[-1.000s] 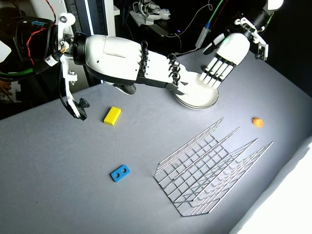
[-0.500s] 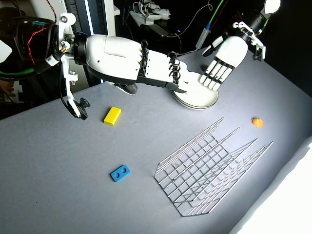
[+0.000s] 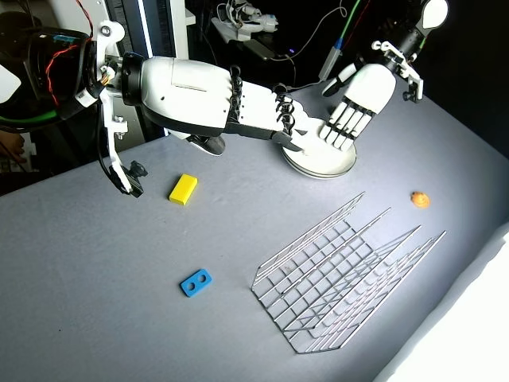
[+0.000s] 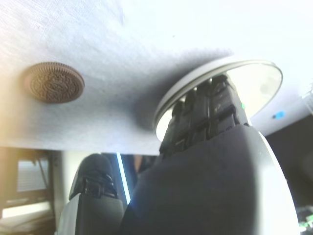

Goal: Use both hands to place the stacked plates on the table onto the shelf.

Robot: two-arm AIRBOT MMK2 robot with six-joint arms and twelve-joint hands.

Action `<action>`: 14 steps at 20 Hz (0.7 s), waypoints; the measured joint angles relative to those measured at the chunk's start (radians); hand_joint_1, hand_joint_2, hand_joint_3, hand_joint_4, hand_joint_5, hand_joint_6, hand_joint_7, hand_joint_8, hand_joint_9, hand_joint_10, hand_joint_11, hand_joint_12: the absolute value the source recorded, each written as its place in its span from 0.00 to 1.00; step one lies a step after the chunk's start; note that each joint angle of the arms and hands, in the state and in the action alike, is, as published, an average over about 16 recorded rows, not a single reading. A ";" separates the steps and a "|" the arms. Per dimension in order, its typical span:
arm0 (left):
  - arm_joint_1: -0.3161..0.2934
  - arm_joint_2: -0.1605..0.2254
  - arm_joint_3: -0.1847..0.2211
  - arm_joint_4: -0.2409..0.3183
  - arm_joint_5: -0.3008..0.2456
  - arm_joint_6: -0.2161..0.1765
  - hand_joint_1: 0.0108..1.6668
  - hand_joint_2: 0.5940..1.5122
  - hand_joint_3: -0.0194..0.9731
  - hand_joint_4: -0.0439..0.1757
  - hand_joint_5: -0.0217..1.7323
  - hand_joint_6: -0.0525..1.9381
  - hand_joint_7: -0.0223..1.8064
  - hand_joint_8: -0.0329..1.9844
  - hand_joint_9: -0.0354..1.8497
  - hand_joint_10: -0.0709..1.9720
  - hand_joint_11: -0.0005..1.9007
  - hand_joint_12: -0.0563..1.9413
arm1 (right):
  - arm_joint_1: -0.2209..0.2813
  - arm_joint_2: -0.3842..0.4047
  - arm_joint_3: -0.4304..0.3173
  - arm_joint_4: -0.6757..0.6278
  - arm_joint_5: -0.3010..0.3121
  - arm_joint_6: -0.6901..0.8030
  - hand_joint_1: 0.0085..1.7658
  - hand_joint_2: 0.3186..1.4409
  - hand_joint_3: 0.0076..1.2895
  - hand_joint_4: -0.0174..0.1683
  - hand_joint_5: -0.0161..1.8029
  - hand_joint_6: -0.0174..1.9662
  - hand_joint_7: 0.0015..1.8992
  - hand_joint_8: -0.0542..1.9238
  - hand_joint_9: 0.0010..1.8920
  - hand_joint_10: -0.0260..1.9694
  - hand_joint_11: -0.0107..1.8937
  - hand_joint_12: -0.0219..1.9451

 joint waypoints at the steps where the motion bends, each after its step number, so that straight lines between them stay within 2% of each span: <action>1: 0.002 0.001 -0.009 -0.007 0.007 -0.001 0.00 0.63 0.03 0.19 0.01 0.02 0.01 0.01 0.03 0.03 0.01 0.02 | 0.001 -0.006 0.004 -0.010 -0.003 -0.003 0.68 0.65 0.01 0.09 0.04 0.02 0.01 0.03 0.01 0.02 0.01 0.21; 6: 0.001 0.005 -0.068 -0.056 0.057 -0.004 0.00 0.62 0.03 0.19 0.01 0.02 0.01 0.01 0.03 0.03 0.01 0.03 | 0.011 -0.040 0.031 -0.060 -0.021 -0.012 0.68 0.65 0.01 0.09 0.05 0.02 0.02 0.03 0.02 0.02 0.01 0.23; 14: -0.022 0.006 -0.189 -0.166 0.165 -0.006 0.00 0.62 0.03 0.19 0.01 0.02 0.01 0.01 0.03 0.04 0.01 0.03 | 0.027 -0.104 0.079 -0.093 -0.034 -0.047 0.68 0.65 0.01 0.09 0.05 0.02 0.02 0.03 0.02 0.02 0.01 0.24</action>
